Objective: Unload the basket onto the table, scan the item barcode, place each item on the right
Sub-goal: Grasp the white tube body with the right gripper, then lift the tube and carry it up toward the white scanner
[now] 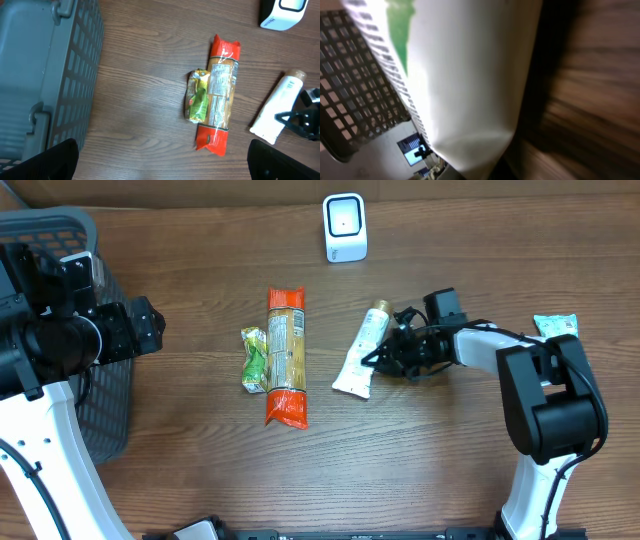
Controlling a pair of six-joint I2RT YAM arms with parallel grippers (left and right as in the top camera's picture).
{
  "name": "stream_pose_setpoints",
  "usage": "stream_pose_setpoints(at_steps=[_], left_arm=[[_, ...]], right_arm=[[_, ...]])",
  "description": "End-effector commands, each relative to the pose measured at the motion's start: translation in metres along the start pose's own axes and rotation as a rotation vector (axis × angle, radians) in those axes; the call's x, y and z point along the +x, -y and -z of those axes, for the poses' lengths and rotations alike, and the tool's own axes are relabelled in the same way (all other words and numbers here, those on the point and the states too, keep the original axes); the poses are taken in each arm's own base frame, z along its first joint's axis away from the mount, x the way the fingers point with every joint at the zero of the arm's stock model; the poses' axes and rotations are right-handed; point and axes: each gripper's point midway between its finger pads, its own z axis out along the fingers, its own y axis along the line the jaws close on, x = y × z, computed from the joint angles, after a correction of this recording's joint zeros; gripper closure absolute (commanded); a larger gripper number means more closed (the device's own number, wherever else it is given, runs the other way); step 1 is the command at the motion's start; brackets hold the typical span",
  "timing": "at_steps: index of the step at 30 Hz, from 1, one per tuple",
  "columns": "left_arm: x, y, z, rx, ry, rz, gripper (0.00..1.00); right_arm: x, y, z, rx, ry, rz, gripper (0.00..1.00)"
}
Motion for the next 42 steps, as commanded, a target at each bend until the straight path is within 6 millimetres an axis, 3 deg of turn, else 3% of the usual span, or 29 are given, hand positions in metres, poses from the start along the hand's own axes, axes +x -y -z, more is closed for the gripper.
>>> stream_pose_setpoints(at_steps=[1, 5, 17, 25, 29, 42], left_arm=[[-0.001, 0.000, -0.002, 0.007, -0.005, -0.015, 0.00], [-0.001, 0.000, -0.002, 0.007, -0.005, -0.015, 0.00], [-0.001, 0.000, -0.002, 0.007, -0.005, -0.015, 0.00], [-0.001, 0.000, -0.002, 0.007, -0.005, -0.015, 0.00], [-0.001, 0.000, -0.002, 0.007, -0.005, -0.015, 0.00], [-0.001, 0.000, -0.002, 0.007, -0.005, -0.015, 0.01]], right_arm=[[0.002, -0.009, 0.028, 0.019, 0.045, 0.200, 0.96], [0.012, -0.033, 0.052, 0.059, 0.084, 0.347, 0.96], [0.070, -0.146, 0.128, -0.004, 0.176, 0.729, 0.96], [0.110, -0.203, 0.158, -0.147, 0.196, 0.860, 0.96], [0.116, -0.213, 0.163, -0.179, 0.191, 0.868, 0.96], [0.110, -0.208, 0.163, -0.140, 0.208, 0.825, 0.96]])
